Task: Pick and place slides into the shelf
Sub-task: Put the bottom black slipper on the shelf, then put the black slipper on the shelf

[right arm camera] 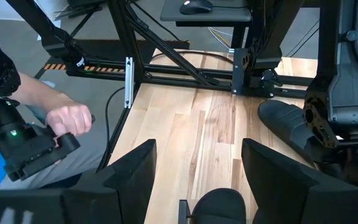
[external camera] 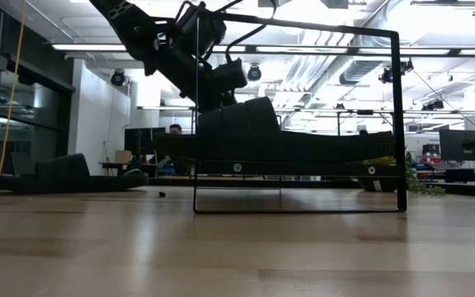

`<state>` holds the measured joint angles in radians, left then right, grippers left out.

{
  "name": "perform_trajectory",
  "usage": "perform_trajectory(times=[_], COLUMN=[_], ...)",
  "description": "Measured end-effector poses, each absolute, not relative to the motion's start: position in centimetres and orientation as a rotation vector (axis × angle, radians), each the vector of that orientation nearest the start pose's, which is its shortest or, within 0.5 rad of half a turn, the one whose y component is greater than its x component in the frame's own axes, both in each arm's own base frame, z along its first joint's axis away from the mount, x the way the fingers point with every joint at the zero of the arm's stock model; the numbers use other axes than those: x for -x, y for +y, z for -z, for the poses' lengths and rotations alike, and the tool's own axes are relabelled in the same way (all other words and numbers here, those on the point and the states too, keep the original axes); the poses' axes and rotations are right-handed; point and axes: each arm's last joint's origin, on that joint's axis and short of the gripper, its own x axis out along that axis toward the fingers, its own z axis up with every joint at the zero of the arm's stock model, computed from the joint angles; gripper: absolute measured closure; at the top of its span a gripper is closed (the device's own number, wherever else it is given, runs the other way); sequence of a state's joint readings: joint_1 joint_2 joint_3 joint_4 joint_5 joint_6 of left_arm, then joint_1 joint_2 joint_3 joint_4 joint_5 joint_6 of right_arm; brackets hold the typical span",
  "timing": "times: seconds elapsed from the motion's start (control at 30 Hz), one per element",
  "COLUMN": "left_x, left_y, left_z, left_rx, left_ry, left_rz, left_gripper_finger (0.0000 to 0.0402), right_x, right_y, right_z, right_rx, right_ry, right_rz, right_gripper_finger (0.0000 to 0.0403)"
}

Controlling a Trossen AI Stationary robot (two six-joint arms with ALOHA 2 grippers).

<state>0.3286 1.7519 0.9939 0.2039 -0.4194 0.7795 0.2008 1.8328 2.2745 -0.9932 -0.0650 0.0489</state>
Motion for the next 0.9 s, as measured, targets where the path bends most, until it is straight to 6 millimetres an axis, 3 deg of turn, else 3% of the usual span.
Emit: perform_trajectory(times=[0.3, 0.53, 0.9], left_x=[-33.7, -32.7, -33.1], left_y=[13.2, 14.3, 14.7], left_z=[-18.2, -17.4, -18.0], left_rx=[-0.702, -0.563, -0.554], left_ry=[0.897, 0.945, 0.865], left_rz=[-0.445, -0.393, -0.452], left_gripper_finger=[0.0122, 0.0135, 0.0137], right_x=[-35.9, -35.9, -35.9], right_y=[7.5, 7.5, 7.5], right_z=[-46.7, -46.8, -46.8], right_rx=[-0.007, -0.007, -0.007], right_ry=[0.551, 0.545, 0.542], right_rz=[-0.247, -0.247, -0.247], right_gripper_finger=[0.0176, 0.0176, 0.0176])
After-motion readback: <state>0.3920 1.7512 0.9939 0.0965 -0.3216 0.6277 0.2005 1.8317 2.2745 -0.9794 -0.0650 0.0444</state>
